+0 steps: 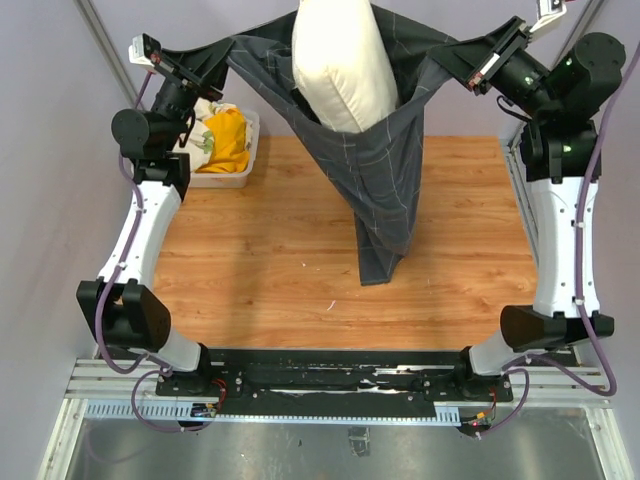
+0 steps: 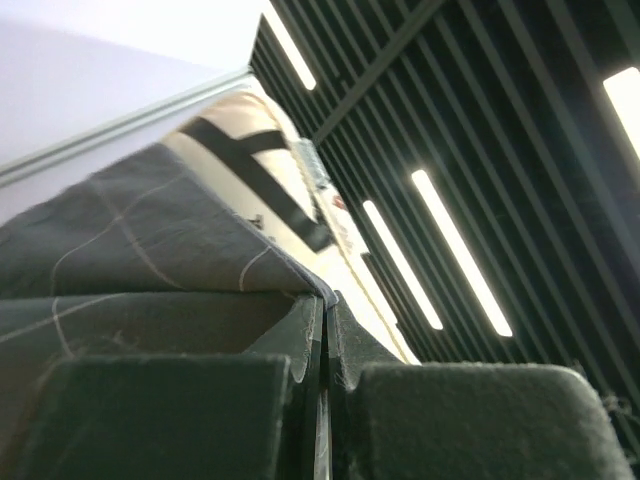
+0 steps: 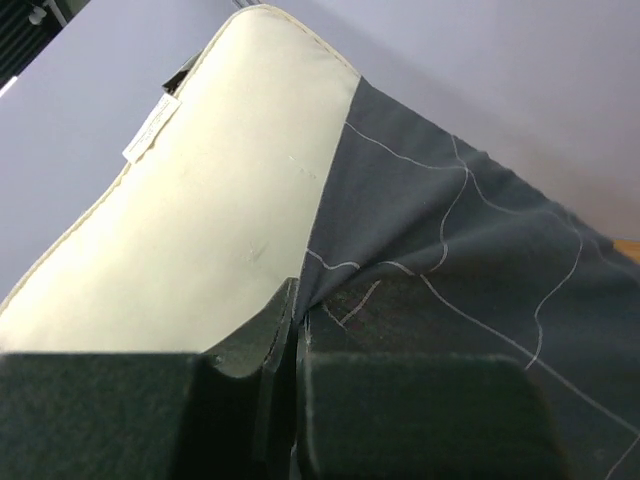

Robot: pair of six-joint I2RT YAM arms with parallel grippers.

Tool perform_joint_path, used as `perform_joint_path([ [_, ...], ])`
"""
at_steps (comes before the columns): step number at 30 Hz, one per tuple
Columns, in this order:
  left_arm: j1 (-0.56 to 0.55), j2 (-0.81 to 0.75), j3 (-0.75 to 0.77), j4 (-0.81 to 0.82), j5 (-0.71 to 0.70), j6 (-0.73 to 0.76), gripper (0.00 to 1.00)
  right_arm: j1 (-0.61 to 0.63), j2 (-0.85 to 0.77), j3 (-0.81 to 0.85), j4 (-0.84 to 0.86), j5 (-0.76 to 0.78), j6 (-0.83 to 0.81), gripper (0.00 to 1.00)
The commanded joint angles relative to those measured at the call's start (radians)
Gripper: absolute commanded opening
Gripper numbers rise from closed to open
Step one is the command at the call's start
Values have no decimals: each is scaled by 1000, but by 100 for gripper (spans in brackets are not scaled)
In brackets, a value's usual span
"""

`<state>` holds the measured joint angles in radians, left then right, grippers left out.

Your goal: Put the pillow into the pillowcase

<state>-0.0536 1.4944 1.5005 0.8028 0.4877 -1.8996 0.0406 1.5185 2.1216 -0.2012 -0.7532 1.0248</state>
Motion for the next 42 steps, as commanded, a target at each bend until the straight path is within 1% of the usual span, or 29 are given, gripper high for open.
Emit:
perform_joint_path([
  [1, 15, 7, 104, 142, -20, -100, 0, 26, 55, 29, 148, -3, 110, 1],
  [3, -1, 18, 130, 136, -17, -97, 0, 69, 80, 43, 136, 0, 96, 1],
  [5, -44, 37, 163, 130, -11, -89, 0, 105, 108, 62, 141, -2, 102, 1],
  [6, -65, 49, 176, 128, -8, -82, 0, 122, 131, 89, 139, -8, 103, 1],
  [10, -146, 99, 198, 132, -9, -83, 0, 148, 237, 283, 92, -24, 122, 1],
  [13, -162, 115, 169, 169, -9, -105, 0, 153, 278, 349, 91, -46, 148, 1],
  [16, -162, 113, 143, 167, -20, -102, 0, 131, 233, 303, 80, -57, 124, 1],
  [19, -187, 141, 182, 124, -17, -68, 0, 72, 154, 202, 131, -49, 120, 1],
  [22, -211, 192, 255, 126, -5, -82, 0, 17, 126, 196, 129, -57, 124, 1],
  [25, -200, 203, 279, 169, -7, -128, 0, 12, 125, 176, 129, -59, 126, 1],
  [29, -135, 162, 278, 165, -10, -138, 0, 43, 121, 89, 175, -51, 138, 1],
  [33, -77, 131, 285, 150, -25, -140, 0, 67, 141, 97, 163, -46, 125, 1],
  [35, -67, 143, 324, 139, -33, -146, 0, 67, 157, 138, 147, -51, 121, 1],
  [38, -66, 191, 430, 118, -35, -161, 0, 58, 172, 202, 142, -63, 119, 1],
  [42, -65, 244, 551, 89, -57, -174, 0, 26, 144, 204, 178, -54, 126, 1],
])
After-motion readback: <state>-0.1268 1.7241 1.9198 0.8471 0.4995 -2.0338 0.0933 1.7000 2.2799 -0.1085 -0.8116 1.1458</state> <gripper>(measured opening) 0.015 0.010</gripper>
